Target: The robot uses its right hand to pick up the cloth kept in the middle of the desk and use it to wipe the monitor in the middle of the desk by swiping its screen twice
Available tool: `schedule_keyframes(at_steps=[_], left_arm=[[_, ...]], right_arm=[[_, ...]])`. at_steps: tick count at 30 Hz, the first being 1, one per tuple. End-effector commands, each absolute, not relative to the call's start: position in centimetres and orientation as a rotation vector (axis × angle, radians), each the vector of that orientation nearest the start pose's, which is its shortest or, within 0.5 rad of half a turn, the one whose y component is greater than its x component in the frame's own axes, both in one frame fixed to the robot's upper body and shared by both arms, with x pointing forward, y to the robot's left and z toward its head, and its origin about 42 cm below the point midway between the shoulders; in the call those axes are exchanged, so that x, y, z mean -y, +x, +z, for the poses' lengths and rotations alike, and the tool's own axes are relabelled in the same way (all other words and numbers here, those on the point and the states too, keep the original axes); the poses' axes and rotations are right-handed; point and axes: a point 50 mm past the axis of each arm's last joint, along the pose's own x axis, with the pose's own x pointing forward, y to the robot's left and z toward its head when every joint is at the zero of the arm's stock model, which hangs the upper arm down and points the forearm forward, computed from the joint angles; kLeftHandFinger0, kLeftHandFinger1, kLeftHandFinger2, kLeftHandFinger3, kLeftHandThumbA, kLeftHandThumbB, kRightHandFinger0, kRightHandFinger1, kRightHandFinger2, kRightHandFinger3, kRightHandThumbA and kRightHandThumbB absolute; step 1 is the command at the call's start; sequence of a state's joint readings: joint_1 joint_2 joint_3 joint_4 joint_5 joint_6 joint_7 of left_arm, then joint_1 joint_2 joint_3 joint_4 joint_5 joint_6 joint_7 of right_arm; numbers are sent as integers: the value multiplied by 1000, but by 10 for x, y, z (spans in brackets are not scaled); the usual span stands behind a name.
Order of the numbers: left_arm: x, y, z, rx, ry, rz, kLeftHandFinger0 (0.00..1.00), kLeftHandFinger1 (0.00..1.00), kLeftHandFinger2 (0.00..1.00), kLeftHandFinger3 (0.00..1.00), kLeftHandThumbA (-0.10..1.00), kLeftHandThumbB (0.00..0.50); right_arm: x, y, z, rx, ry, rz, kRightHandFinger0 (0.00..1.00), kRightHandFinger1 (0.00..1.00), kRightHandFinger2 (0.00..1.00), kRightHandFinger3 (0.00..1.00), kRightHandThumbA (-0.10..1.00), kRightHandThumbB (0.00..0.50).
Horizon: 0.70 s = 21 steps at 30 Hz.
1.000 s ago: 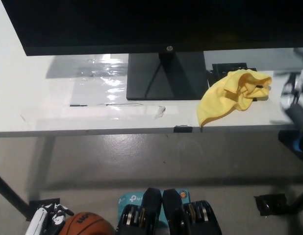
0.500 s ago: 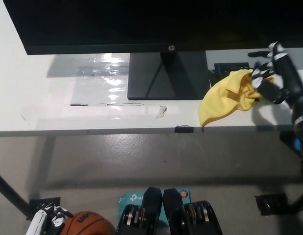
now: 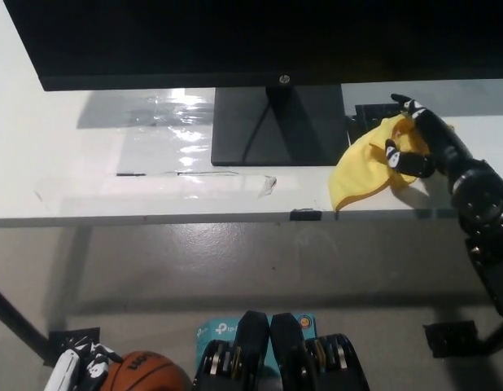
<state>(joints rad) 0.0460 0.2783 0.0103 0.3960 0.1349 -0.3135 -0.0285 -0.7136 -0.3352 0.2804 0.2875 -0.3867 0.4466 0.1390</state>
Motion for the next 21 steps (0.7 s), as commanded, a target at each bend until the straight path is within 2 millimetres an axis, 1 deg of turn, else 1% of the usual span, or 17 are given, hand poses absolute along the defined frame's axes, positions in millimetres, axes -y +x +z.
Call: schedule_keyframes(at_steps=[1, 3, 4, 6, 7, 8, 9, 10, 12, 14, 15, 16, 18, 20, 21], left_arm=[[-330, 244, 22, -86, 425, -55, 0, 0, 0, 0, 652, 500], [-330, 243, 22, -85, 432, -61, 0, 0, 0, 0, 652, 500], [-329, 242, 21, -87, 424, -68, 0, 0, 0, 0, 651, 500], [-329, 243, 21, -86, 415, -68, 0, 0, 0, 0, 646, 500], [-330, 243, 20, -87, 421, -69, 0, 0, 0, 0, 647, 500], [-330, 243, 20, -88, 423, -70, 0, 0, 0, 0, 647, 500], [-329, 247, 23, -86, 422, -73, 0, 0, 0, 0, 654, 500], [-329, 247, 23, -85, 425, -74, 0, 0, 0, 0, 657, 500], [-329, 249, 25, -85, 424, -76, 0, 0, 0, 0, 665, 500], [-330, 251, 28, -80, 422, -77, 0, 0, 0, 0, 672, 500], [-330, 252, 29, -78, 413, -78, 0, 0, 0, 0, 668, 500], [-330, 253, 29, -73, 413, -79, 0, 0, 0, 0, 671, 500], [-330, 255, 30, -78, 409, -81, 0, 0, 0, 0, 686, 500], [-329, 256, 31, -74, 397, -86, 0, 0, 0, 0, 674, 500], [-329, 256, 31, -76, 394, -85, 0, 0, 0, 0, 665, 500]], right_arm=[[201, 493, 296, 72, -970, 71, 1000, 1000, 1000, 1000, 498, 400], [200, 491, 295, 79, -1004, 71, 1000, 1000, 1000, 1000, 511, 405], [200, 491, 291, 75, -1052, 72, 1000, 1000, 1000, 1000, 519, 414], [200, 492, 286, 64, -1078, 66, 1000, 1000, 1000, 1000, 544, 429], [201, 493, 282, 57, -1104, 59, 1000, 1000, 1000, 1000, 565, 453], [201, 493, 280, 54, -1115, 55, 1000, 1000, 1000, 1000, 572, 464], [203, 494, 278, 39, -1191, 61, 1000, 1000, 1000, 1000, 700, 496], [204, 494, 275, 27, -1233, 71, 1000, 1000, 1000, 1000, 713, 500], [207, 494, 268, -9, -1286, 94, 1000, 1000, 1000, 1000, 701, 500], [209, 495, 267, -28, -1299, 99, 1000, 1000, 1000, 1000, 677, 500], [216, 494, 259, -67, -1316, 102, 1000, 1000, 1000, 1000, 710, 500], [218, 493, 257, -83, -1323, 108, 1000, 1000, 1000, 1000, 711, 500], [225, 491, 251, -103, -1393, 95, 1000, 1000, 1000, 1000, 741, 500], [231, 489, 246, -139, -1451, 108, 1000, 1000, 1000, 1000, 776, 500], [233, 489, 244, -147, -1466, 111, 1000, 1000, 1000, 1000, 765, 500]])
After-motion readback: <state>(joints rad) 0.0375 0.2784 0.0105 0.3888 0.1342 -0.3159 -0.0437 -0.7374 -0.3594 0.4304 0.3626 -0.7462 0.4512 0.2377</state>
